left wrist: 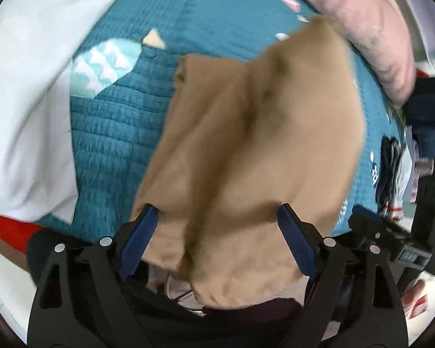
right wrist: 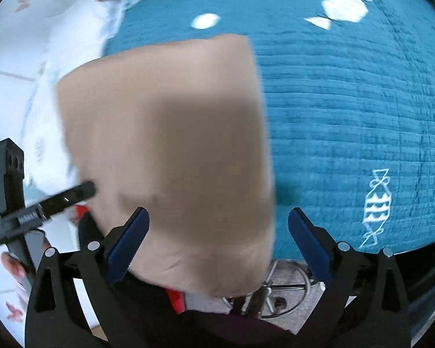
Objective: Fold large clothes
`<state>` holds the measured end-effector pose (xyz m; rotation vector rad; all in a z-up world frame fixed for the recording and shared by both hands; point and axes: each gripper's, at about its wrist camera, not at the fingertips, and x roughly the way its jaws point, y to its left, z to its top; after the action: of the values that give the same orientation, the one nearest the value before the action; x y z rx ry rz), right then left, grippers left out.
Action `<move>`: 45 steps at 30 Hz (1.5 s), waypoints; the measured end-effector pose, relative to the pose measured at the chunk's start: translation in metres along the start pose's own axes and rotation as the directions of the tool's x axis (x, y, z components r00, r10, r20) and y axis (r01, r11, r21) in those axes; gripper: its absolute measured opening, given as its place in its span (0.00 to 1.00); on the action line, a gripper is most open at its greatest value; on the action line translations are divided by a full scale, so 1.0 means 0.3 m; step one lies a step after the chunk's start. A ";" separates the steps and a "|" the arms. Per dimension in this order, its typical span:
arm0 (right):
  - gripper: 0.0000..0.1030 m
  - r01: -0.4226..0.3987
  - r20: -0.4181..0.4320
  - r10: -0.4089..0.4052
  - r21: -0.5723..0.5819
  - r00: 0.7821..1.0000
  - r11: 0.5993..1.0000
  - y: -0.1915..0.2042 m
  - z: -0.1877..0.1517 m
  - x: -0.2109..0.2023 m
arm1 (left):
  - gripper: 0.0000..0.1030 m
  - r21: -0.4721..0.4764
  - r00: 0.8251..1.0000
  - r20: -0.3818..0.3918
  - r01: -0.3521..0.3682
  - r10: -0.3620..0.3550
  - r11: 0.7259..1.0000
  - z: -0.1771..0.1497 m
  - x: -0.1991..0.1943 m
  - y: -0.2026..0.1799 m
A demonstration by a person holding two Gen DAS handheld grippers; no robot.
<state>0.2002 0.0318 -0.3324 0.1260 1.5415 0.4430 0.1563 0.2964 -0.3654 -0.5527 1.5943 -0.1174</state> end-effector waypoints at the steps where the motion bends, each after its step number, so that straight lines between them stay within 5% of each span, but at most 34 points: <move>1: 0.90 0.001 -0.011 -0.001 0.012 1.000 1.000 -0.022 0.029 0.010 | 0.83 -0.013 0.999 -0.021 0.025 -0.026 1.000 0.031 0.027 0.027; 7: 0.91 -0.116 -0.071 0.122 0.082 0.990 0.990 -0.069 0.126 0.127 | 0.87 -0.045 0.988 -0.059 0.142 -0.145 0.989 0.134 0.081 0.116; 11: 0.92 -0.136 -0.095 0.147 0.109 0.985 0.985 -0.075 0.145 0.148 | 0.87 -0.066 0.980 -0.039 0.192 -0.195 0.979 0.136 -0.016 0.139; 16: 0.92 -0.144 -0.107 0.155 0.103 0.982 0.984 -0.055 0.147 0.148 | 0.87 -0.004 0.998 0.008 0.056 -0.056 0.998 0.164 -0.057 0.147; 17: 0.92 -0.147 -0.108 0.158 0.107 0.981 0.983 -0.051 0.153 0.155 | 0.87 -0.021 0.997 -0.017 0.075 -0.076 0.997 0.184 -0.029 0.157; 22: 0.93 -0.166 -0.106 0.179 0.117 0.978 0.979 -0.055 0.156 0.166 | 0.87 -0.066 0.958 -0.139 0.242 -0.249 0.968 0.228 0.139 0.181; 25: 0.93 -0.205 -0.106 0.219 0.131 0.970 0.970 -0.072 0.168 0.182 | 0.95 -0.156 0.921 -0.128 0.347 -0.367 0.925 0.234 0.205 0.205; 31: 0.94 -0.354 -0.071 0.381 0.242 0.922 0.903 -0.090 0.176 0.277 | 0.95 -0.134 0.936 -0.084 0.329 -0.341 0.935 0.208 0.222 0.165; 33: 0.92 -0.349 -0.036 0.364 0.217 0.931 0.912 -0.073 0.160 0.270 | 0.90 -0.128 0.943 -0.072 0.313 -0.324 0.941 0.196 0.211 0.159; 38: 0.58 -0.342 -0.005 0.349 0.185 0.937 0.921 -0.034 0.148 0.208 | 0.54 -0.115 0.957 -0.028 0.283 -0.288 0.952 0.143 0.156 0.123; 39: 0.54 -0.341 -0.002 0.347 0.178 0.938 0.923 -0.028 0.146 0.190 | 0.50 -0.119 0.949 -0.024 0.309 -0.314 0.944 0.132 0.148 0.116; 45: 0.47 -0.351 0.010 0.352 0.108 0.936 0.930 -0.001 0.147 0.096 | 0.44 -0.111 0.951 -0.023 0.305 -0.310 0.946 0.096 0.125 0.037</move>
<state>0.2424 0.0505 -0.3577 0.4914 1.5560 0.6431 0.1808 0.2979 -0.4074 -0.8867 1.5498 -0.2806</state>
